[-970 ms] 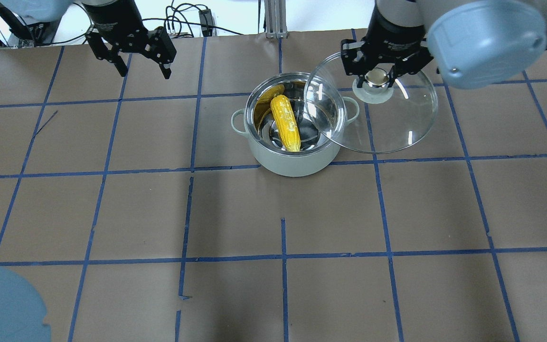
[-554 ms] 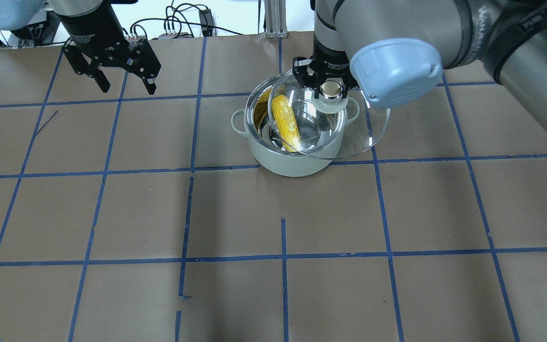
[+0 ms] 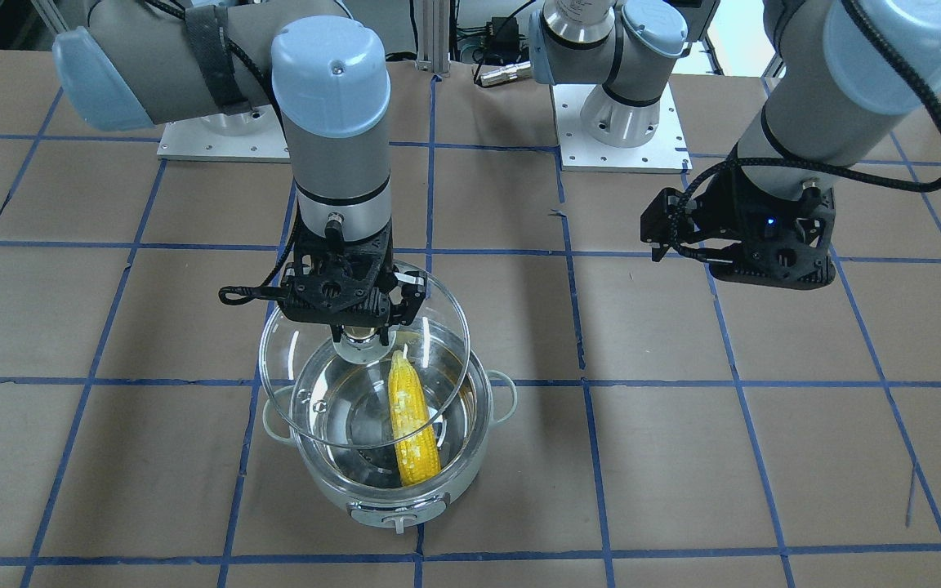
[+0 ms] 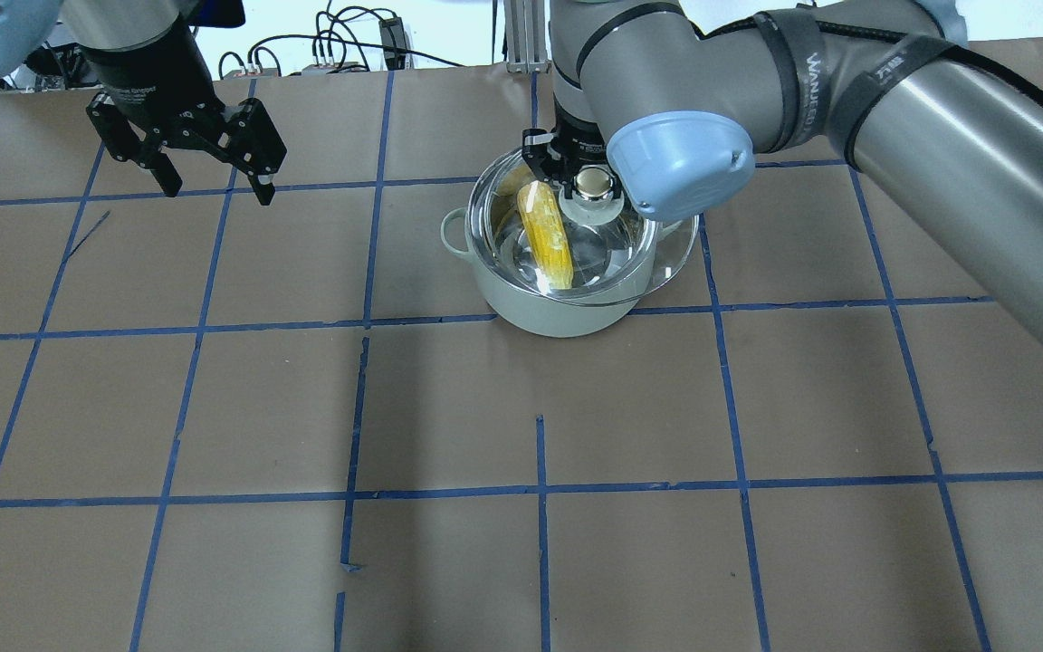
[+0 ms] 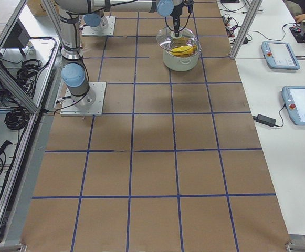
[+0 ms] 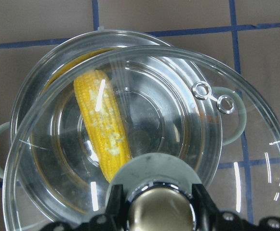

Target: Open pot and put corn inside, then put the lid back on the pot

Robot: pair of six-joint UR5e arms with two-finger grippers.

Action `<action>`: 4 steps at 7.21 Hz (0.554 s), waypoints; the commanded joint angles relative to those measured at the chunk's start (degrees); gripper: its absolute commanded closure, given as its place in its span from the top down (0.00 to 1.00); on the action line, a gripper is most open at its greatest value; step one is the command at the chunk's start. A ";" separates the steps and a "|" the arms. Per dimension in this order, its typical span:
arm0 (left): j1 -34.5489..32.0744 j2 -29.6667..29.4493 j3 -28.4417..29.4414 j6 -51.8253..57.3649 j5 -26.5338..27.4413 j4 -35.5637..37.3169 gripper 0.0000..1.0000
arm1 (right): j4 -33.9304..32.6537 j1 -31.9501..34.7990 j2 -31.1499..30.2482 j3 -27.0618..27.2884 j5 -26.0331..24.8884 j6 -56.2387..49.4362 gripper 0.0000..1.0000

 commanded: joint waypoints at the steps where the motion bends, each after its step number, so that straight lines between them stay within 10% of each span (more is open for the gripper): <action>1: 0.04 0.35 -0.10 0.22 -0.43 0.15 1.00 | -1.60 0.52 1.78 -0.03 0.21 0.05 0.36; 4: -0.13 0.18 0.42 0.14 -0.52 0.33 1.00 | -4.24 1.49 3.89 -0.03 0.47 0.31 0.36</action>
